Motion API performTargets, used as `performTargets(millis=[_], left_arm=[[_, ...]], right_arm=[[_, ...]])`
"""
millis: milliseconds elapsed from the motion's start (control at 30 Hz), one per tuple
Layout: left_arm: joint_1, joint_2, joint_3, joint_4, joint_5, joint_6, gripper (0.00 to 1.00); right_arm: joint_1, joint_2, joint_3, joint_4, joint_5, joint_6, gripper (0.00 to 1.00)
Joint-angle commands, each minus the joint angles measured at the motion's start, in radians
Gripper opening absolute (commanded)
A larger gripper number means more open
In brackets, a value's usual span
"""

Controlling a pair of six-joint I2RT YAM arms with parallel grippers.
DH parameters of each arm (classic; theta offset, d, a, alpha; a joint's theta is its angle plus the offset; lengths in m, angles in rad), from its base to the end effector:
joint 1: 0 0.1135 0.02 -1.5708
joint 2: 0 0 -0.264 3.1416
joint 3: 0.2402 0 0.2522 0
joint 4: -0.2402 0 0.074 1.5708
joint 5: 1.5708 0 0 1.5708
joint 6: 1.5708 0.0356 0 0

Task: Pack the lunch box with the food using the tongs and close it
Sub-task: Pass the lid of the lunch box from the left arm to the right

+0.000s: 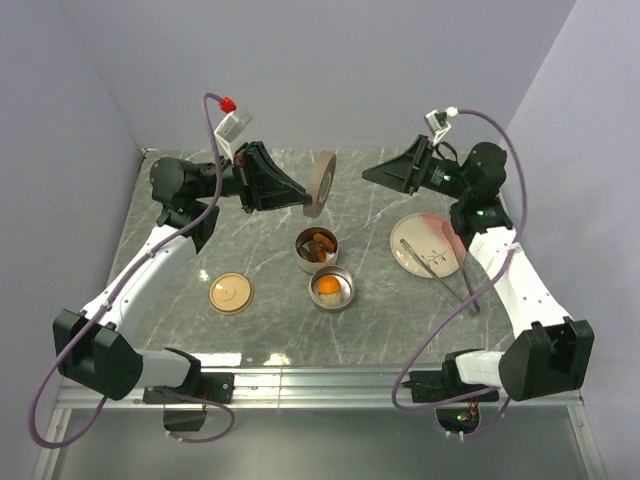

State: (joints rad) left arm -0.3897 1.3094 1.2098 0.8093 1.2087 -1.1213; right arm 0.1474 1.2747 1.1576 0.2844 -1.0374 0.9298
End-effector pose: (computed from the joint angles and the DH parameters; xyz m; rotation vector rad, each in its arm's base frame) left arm 0.2345 -0.1323 0.4603 0.9169 1.2896 -1.7487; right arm 0.2765 0.0720 0.4123 -0.3438 1.6723 1.5519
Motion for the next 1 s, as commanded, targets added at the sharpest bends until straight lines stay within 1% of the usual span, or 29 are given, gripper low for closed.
performTargets(millis=[0, 33, 100, 167, 233, 333, 500, 633, 700, 767, 967], left_arm=[[-0.001, 0.016, 0.007, 0.131, -0.034, -0.018, 0.0], [-0.001, 0.027, 0.01, 0.137, -0.038, -0.028, 0.0], [0.0, 0.039, 0.017, 0.154, -0.052, -0.037, 0.0], [-0.001, 0.047, 0.023, 0.16, -0.06, -0.049, 0.0], [-0.001, 0.054, 0.03, 0.165, -0.069, -0.066, 0.0], [-0.002, 0.051, 0.036, 0.159, -0.08, -0.067, 0.0], [-0.003, 0.033, 0.036, 0.163, -0.095, -0.075, 0.0], [-0.003, 0.025, 0.024, 0.189, -0.106, -0.095, 0.0], [0.0, 0.025, 0.019, 0.208, -0.112, -0.1, 0.0], [0.002, 0.028, 0.02, 0.218, -0.12, -0.104, 0.0], [0.002, 0.04, 0.011, 0.225, -0.146, -0.094, 0.0]], right_arm=[[0.066, 0.021, -0.024, 0.372, -0.043, 0.375, 0.84], [0.078, 0.035, -0.021, 0.44, -0.041, 0.432, 0.82], [0.116, 0.049, -0.012, 0.508, -0.036, 0.481, 0.79], [0.139, 0.064, 0.014, 0.524, -0.033, 0.483, 0.76], [0.161, 0.081, 0.027, 0.522, -0.024, 0.483, 0.75], [0.178, 0.104, 0.018, 0.584, -0.006, 0.523, 0.74], [0.182, 0.126, -0.024, 0.634, 0.054, 0.555, 0.75], [0.185, 0.129, -0.071, 0.726, 0.105, 0.605, 0.75], [0.187, 0.133, -0.072, 0.725, 0.123, 0.603, 0.75], [0.188, 0.14, -0.062, 0.687, 0.134, 0.586, 0.75], [0.198, 0.158, -0.049, 0.679, 0.152, 0.603, 0.77]])
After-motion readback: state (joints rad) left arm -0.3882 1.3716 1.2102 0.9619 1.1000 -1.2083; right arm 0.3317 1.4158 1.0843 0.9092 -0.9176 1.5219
